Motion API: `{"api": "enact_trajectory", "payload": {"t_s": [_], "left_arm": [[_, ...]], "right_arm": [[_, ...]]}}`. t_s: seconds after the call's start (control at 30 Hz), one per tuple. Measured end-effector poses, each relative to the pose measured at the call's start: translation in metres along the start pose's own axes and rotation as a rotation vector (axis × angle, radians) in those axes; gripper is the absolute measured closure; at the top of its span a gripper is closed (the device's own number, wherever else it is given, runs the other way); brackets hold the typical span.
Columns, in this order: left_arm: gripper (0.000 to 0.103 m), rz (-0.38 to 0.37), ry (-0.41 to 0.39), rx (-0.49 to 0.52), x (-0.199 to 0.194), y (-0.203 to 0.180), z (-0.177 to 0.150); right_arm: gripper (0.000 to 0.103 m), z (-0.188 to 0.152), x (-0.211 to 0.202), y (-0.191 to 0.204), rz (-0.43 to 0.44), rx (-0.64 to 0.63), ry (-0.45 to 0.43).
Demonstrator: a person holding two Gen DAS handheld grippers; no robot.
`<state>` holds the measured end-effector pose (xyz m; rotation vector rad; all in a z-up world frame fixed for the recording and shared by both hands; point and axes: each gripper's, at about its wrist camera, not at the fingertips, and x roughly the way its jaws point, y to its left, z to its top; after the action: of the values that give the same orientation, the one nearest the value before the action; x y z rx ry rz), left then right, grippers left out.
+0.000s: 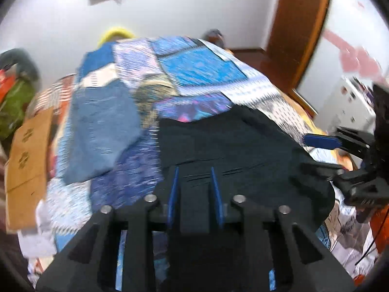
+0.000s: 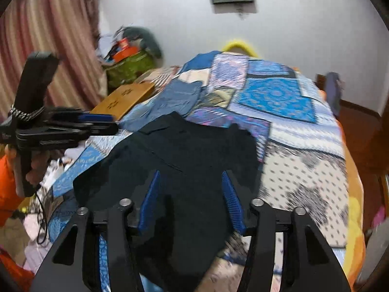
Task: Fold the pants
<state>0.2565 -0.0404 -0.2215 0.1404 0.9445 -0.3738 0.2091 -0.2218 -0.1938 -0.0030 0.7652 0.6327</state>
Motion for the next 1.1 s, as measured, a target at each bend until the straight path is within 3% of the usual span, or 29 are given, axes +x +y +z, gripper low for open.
{"api": "enact_trajectory", "payload": {"t_s": [0.13, 0.2, 0.37, 0.53, 0.7, 0.77, 0.83, 0.93, 1.1], "left_arm": [[0.078, 0.041, 0.092, 0.064, 0.045, -0.011, -0.011], [0.078, 0.029, 0.078, 0.07, 0.049, -0.009, -0.021], [0.078, 0.044, 0.059, 0.087, 0.034, -0.008, -0.032], [0.078, 0.036, 0.061, 0.06, 0.034, -0.002, -0.035], [0.078, 0.061, 0.054, 0.067, 0.035, -0.005, -0.035], [0.078, 0.059, 0.052, 0.065, 0.034, -0.003, -0.034], [0.078, 0.06, 0.053, 0.054, 0.033, 0.0, -0.034], [0.078, 0.097, 0.048, 0.009, 0.027, 0.012, -0.033], [0.068, 0.044, 0.023, -0.118, 0.009, 0.04, -0.031]], "right_arm": [[0.065, -0.006, 0.043, 0.003, 0.043, -0.024, 0.132], [0.069, -0.015, 0.056, 0.002, 0.039, -0.046, 0.181], [0.069, -0.025, 0.039, -0.004, 0.036, -0.03, 0.181], [0.067, -0.002, 0.021, -0.017, -0.008, -0.009, 0.095], [0.067, 0.02, 0.056, -0.039, -0.093, 0.02, 0.118], [0.067, 0.016, 0.068, -0.046, -0.156, 0.001, 0.153], [0.067, 0.009, 0.072, -0.055, -0.159, -0.002, 0.171], [0.066, 0.003, 0.055, -0.064, -0.15, 0.04, 0.154], [0.065, 0.0, 0.017, -0.064, -0.245, 0.025, 0.101]]}}
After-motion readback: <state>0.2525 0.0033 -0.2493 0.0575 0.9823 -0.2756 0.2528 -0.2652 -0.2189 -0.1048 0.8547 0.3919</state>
